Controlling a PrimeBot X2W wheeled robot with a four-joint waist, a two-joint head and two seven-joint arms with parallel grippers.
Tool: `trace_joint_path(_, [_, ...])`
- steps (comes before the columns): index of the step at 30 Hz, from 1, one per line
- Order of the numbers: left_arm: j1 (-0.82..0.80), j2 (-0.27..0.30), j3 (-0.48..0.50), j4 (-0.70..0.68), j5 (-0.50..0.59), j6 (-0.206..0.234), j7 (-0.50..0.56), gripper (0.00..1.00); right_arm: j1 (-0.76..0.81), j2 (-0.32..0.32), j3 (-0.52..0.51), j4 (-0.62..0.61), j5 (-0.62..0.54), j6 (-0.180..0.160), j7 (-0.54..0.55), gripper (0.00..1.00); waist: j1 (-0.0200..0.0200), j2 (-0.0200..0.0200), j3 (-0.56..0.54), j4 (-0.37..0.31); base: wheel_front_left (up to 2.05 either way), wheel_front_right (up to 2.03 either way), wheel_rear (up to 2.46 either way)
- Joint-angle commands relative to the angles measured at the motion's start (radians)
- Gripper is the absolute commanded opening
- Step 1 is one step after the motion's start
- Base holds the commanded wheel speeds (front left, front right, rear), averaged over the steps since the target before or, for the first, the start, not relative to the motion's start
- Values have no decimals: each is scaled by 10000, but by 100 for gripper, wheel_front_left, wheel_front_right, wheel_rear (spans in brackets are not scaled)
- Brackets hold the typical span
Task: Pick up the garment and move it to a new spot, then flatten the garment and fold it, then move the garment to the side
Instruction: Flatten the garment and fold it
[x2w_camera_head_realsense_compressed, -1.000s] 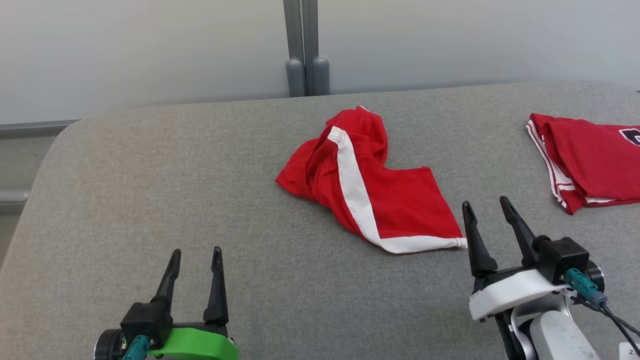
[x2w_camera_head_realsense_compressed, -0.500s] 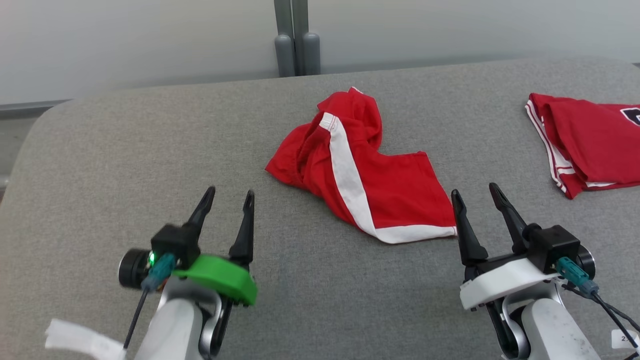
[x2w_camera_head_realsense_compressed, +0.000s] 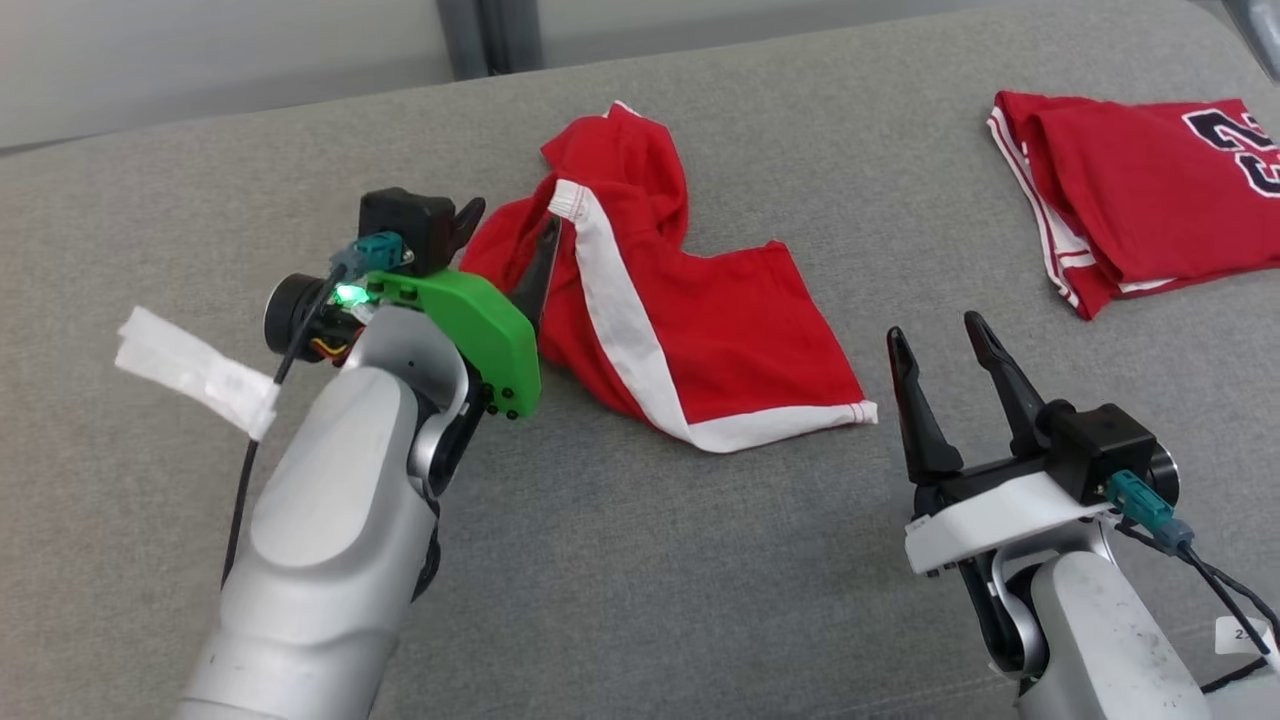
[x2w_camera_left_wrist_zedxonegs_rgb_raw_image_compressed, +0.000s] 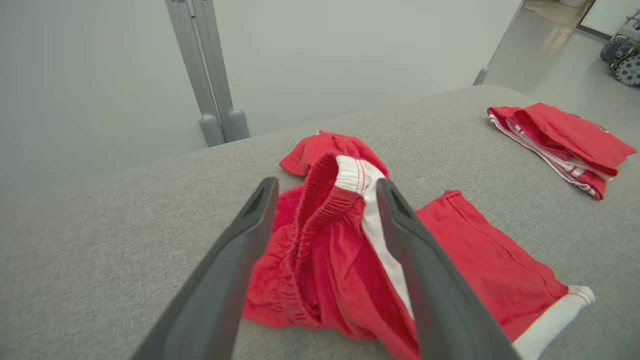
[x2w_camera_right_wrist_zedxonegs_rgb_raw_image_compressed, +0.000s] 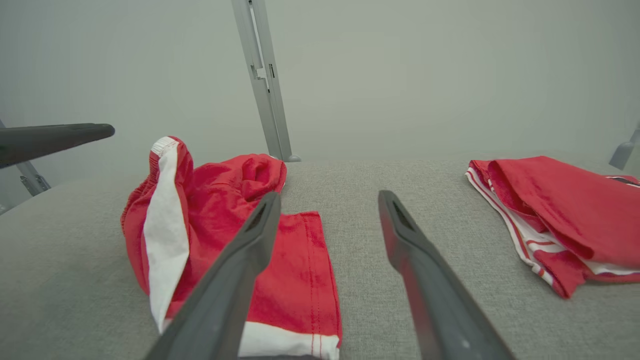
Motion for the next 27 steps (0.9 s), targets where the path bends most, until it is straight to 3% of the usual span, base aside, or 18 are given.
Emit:
trace_joint_path(1, [-399,78,-76,212,-38,-46,145,100,-154,44,11,-46,-40,-15,-25,100,0,-1,501,-528,0,0,0])
trace_joint_path(11, [-1259,199,-417,1080,-411,-60,520,100,-217,109,-94,-51,-75,-15,-25,100,0,-1,734,-853,0,0,0])
trace_joint_path(22, [-1395,184,-592,1144,-943,-69,494,100,-270,139,-102,-32,-111,-15,-25,100,0,-1,685,-860,0,0,0])
trace_joint_path(27, [-1500,277,-688,1208,-1073,-71,535,65,-309,142,-43,-28,-80,-15,-25,100,0,-1,717,-959,0,0,0])
